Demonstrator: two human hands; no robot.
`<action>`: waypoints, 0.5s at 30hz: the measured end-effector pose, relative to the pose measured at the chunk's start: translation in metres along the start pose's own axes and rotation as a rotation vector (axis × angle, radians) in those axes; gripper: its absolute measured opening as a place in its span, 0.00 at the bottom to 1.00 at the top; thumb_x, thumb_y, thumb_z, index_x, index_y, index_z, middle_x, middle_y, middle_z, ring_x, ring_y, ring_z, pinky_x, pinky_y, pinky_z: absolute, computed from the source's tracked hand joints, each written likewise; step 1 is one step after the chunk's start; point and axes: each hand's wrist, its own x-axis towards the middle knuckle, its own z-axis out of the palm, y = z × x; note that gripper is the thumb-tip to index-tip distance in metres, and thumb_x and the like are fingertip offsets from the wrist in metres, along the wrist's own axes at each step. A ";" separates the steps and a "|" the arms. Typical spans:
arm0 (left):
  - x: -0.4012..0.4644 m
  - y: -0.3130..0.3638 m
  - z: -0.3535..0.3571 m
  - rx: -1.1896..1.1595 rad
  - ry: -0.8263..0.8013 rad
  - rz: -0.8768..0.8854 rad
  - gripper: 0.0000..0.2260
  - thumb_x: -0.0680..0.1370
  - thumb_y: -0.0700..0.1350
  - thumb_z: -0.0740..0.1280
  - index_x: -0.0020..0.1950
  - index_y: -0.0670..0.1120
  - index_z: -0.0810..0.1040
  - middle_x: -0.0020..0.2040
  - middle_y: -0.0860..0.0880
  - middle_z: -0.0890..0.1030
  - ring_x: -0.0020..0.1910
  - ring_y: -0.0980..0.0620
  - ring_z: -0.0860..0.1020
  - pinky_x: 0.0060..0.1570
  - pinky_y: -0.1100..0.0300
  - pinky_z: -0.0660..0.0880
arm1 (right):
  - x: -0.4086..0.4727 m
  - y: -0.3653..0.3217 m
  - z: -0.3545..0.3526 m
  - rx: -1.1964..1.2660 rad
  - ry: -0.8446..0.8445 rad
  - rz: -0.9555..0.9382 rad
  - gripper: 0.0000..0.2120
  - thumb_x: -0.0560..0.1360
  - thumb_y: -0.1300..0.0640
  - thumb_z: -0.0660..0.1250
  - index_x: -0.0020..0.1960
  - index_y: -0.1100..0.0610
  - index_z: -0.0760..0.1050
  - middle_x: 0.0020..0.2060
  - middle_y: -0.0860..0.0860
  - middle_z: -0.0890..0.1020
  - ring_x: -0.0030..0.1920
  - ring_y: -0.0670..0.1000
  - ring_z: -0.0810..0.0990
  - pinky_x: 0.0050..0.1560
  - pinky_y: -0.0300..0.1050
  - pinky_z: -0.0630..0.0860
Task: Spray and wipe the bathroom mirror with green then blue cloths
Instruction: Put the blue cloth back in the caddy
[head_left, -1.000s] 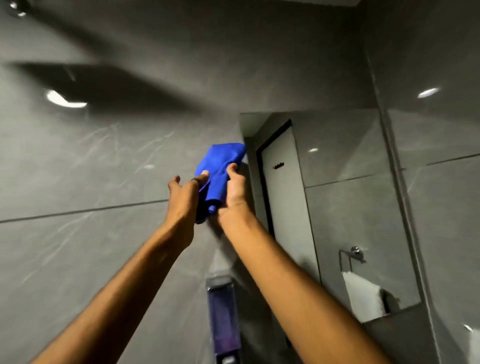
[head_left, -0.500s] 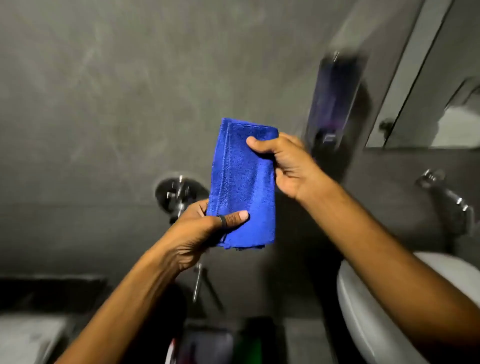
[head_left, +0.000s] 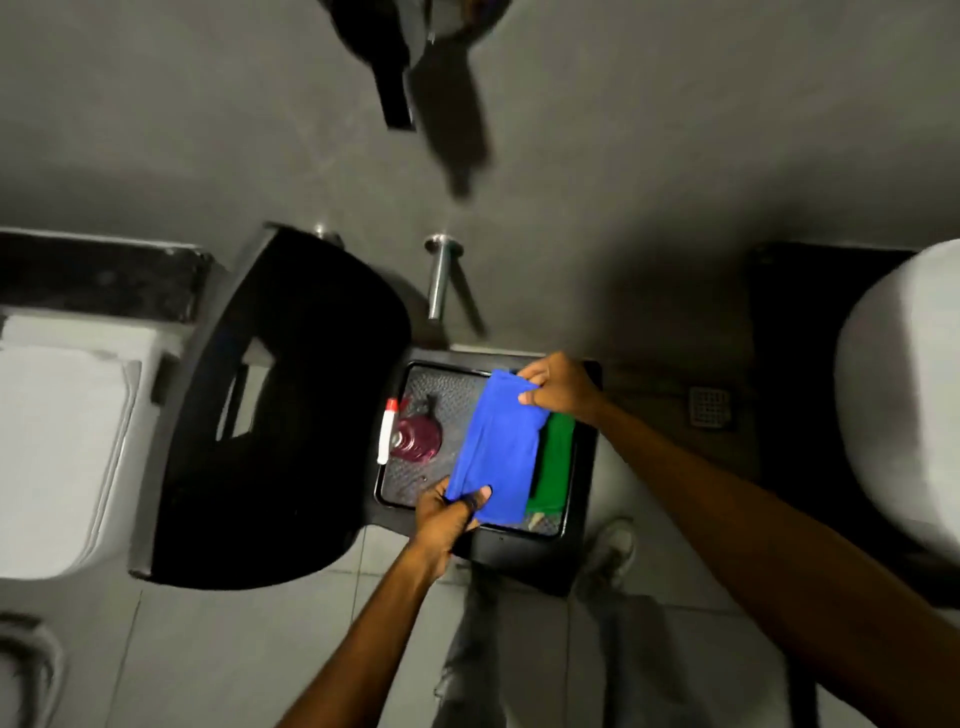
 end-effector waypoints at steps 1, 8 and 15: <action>0.018 -0.014 -0.004 -0.007 0.019 -0.021 0.08 0.77 0.31 0.72 0.53 0.41 0.83 0.42 0.45 0.86 0.39 0.49 0.84 0.44 0.57 0.82 | 0.016 0.010 0.018 -0.038 -0.009 0.002 0.16 0.68 0.65 0.76 0.56 0.65 0.83 0.45 0.59 0.87 0.43 0.47 0.78 0.43 0.36 0.74; 0.112 -0.059 -0.016 0.035 0.121 -0.097 0.06 0.77 0.32 0.71 0.48 0.42 0.79 0.31 0.50 0.82 0.23 0.58 0.77 0.27 0.63 0.78 | 0.093 0.038 0.087 -0.104 0.015 0.045 0.19 0.68 0.63 0.77 0.59 0.62 0.82 0.54 0.60 0.86 0.55 0.53 0.84 0.53 0.36 0.74; 0.076 -0.030 0.004 0.680 0.276 0.094 0.24 0.81 0.47 0.68 0.72 0.36 0.71 0.70 0.34 0.72 0.67 0.32 0.75 0.68 0.47 0.72 | 0.069 0.030 0.082 -0.288 0.210 -0.092 0.23 0.74 0.54 0.70 0.69 0.56 0.74 0.66 0.57 0.79 0.69 0.59 0.74 0.70 0.49 0.70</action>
